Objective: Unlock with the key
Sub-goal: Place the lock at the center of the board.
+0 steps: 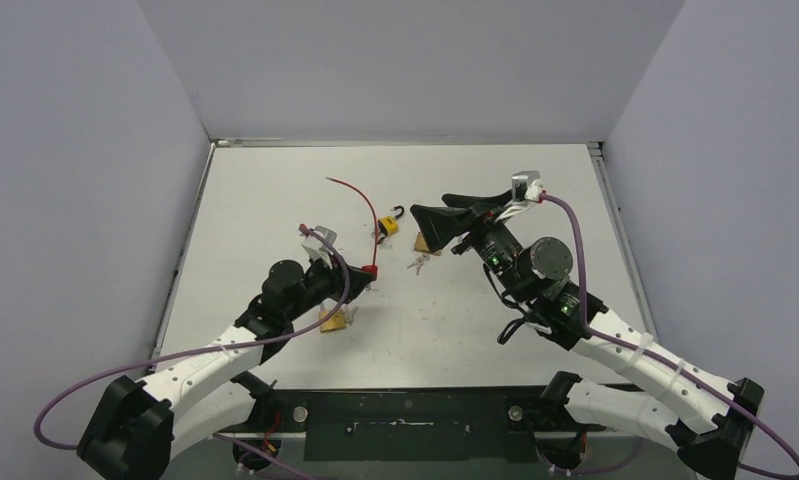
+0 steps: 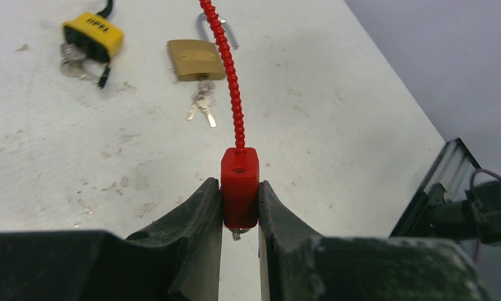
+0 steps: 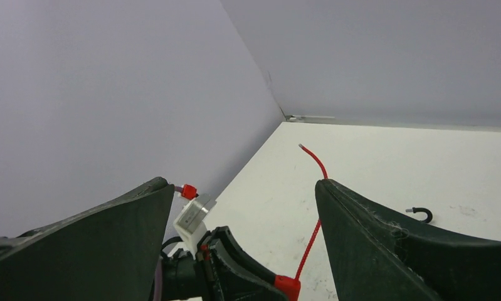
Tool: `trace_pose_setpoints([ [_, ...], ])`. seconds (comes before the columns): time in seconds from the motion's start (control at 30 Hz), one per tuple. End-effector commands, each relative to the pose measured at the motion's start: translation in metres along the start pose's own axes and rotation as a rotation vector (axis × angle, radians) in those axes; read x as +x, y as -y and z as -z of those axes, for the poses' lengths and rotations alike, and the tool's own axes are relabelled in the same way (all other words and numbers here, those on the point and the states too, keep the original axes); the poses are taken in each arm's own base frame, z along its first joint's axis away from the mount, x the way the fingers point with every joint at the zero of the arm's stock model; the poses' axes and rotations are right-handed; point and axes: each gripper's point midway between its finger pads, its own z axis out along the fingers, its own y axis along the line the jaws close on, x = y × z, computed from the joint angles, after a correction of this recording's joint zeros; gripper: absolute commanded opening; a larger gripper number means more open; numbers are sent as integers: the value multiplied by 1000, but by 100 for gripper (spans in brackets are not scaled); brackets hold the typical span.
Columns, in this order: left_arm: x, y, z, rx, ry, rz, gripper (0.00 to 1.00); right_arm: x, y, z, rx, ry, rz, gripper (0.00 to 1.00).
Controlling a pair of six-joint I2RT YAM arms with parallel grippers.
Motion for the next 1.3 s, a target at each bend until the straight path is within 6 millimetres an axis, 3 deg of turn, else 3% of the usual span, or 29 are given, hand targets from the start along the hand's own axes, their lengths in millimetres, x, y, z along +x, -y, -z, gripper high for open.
trace_pose_setpoints([
  [0.0, -32, -41, -14, -181, 63, 150, 0, 12, 12, 1, 46, -24, -20, 85],
  [0.07, -36, -63, -20, -242, 45, 213, 0, 19, 15, 3, 56, -44, -24, 85],
  [0.27, -57, -96, -54, -269, 42, 235, 1, 35, 22, 4, 81, -88, -46, 84],
  [0.37, -51, -125, -73, -343, 16, 251, 14, 45, 30, 4, 118, -119, -52, 82],
  [0.5, -38, -162, -87, -436, -9, 320, 15, 59, 33, 6, 129, -163, -65, 81],
  [0.63, -23, -171, -98, -416, -46, 347, 16, 74, 36, 9, 136, -202, -89, 79],
  [0.7, -17, -172, -101, -404, -76, 356, 22, 81, 40, 10, 149, -224, -96, 79],
  [0.87, -12, -184, -92, -493, -124, 319, 48, 97, 47, 10, 192, -282, -108, 78],
  [1.07, -27, -190, -70, -609, -148, 258, 58, 119, 66, 18, 275, -364, -69, 82],
  [1.17, -42, -183, -51, -649, -140, 224, 58, 147, 82, 25, 349, -488, -24, 81],
  [1.27, -53, -176, -24, -711, -132, 220, 57, 193, 87, 29, 358, -649, -25, 80],
])
